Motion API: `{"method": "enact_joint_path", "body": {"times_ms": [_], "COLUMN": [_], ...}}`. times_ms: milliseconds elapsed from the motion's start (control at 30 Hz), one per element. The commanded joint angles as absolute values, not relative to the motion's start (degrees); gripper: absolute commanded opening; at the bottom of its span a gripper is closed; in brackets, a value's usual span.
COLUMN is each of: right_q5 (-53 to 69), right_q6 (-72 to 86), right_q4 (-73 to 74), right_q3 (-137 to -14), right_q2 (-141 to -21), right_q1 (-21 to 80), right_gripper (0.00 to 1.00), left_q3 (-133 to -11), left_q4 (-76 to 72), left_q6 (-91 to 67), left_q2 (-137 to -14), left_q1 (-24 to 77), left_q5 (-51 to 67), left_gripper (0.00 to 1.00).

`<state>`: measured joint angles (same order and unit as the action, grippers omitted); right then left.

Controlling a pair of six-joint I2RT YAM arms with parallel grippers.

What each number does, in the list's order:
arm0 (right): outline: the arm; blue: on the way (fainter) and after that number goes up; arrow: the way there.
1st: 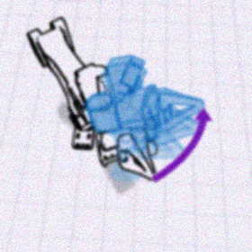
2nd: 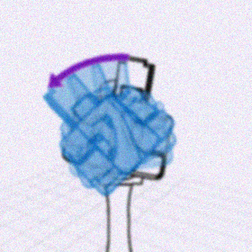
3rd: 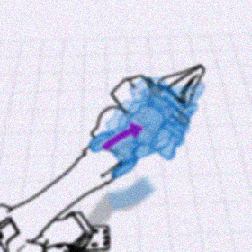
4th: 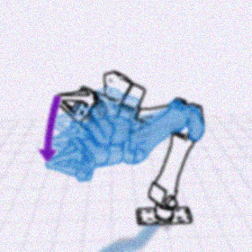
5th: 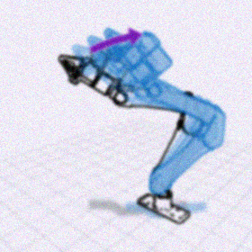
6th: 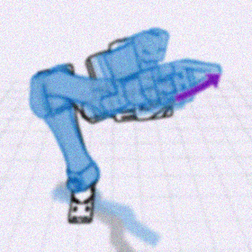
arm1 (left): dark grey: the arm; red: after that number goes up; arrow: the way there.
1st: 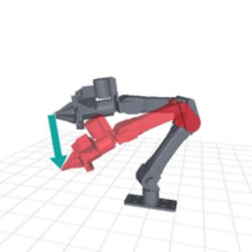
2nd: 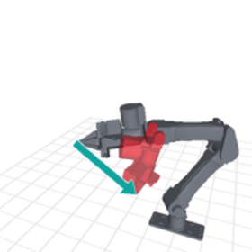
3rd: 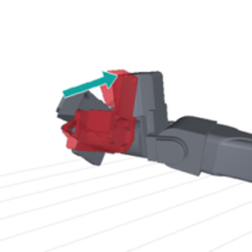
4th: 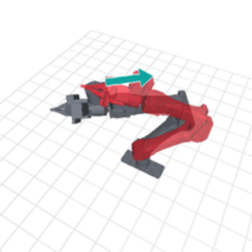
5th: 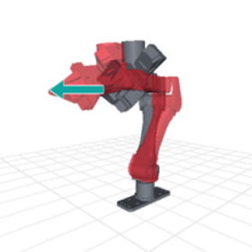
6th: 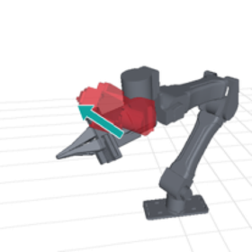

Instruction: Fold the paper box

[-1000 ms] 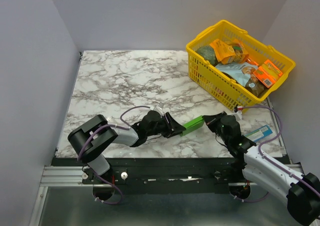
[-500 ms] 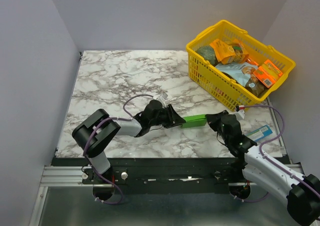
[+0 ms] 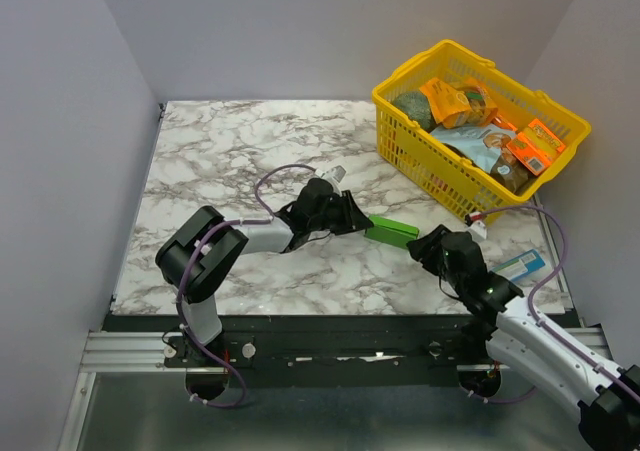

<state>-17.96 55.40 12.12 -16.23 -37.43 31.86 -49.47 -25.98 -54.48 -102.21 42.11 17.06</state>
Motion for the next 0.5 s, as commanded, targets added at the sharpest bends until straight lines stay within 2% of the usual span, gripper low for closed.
{"method": "enact_joint_path", "body": {"times_ms": [0, 300, 400, 467], "right_q5": [-19.1, -12.2, -2.3, 4.2], "right_q6": [53.1, 50.7, 51.2, 51.2], "right_q4": [18.5, 15.9, 13.1, 10.1], "right_q3": [-17.5, -22.1, -21.5, -20.0], "right_q2": [-36.1, -34.8, -34.6, -37.1], "right_q1": [31.9, 26.6, 18.3, 11.1], "right_gripper": [0.63, 0.77, 0.78, 0.73], "left_q3": [-48.9, -50.0, -50.4, -50.5], "left_q4": [-11.3, -9.3, -8.7, -8.4], "left_q6": [-47.8, -45.3, -44.4, -44.1], "left_q2": [-106.1, -106.0, -106.0, -105.6], "left_q1": [41.4, 41.0, 40.9, 40.9], "left_q5": [13.0, 13.0, 12.8, 12.6], "left_gripper": [0.11, 0.10, 0.10, 0.10]}}
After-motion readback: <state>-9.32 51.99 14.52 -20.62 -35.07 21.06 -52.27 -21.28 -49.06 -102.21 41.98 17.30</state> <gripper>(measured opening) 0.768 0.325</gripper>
